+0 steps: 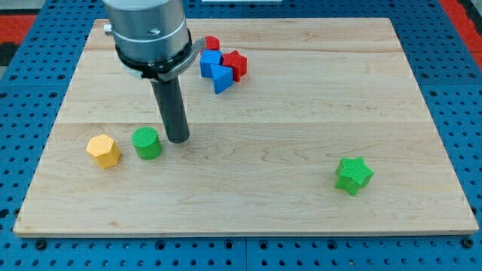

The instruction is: Move the green star to the right side of the green circle

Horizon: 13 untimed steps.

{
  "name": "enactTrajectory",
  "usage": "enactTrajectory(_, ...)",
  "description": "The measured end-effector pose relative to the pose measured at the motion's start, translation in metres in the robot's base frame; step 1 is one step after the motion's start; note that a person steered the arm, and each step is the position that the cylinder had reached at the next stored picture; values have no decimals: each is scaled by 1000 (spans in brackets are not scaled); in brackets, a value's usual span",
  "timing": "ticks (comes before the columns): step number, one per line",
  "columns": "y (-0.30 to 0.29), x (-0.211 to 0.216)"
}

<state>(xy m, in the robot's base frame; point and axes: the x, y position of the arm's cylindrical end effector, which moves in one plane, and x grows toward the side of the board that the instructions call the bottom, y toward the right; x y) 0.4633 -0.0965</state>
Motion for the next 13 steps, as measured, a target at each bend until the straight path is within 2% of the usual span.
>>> enactTrajectory(1, -53, 14)
enactTrajectory(2, -59, 9)
enactTrajectory(5, 219, 8)
enactTrajectory(6, 293, 62)
enactTrajectory(7, 254, 94)
enactTrajectory(8, 202, 49)
enactTrajectory(10, 48, 44)
enactTrajectory(11, 84, 43)
enactTrajectory(12, 65, 59)
enactTrajectory(13, 3, 84)
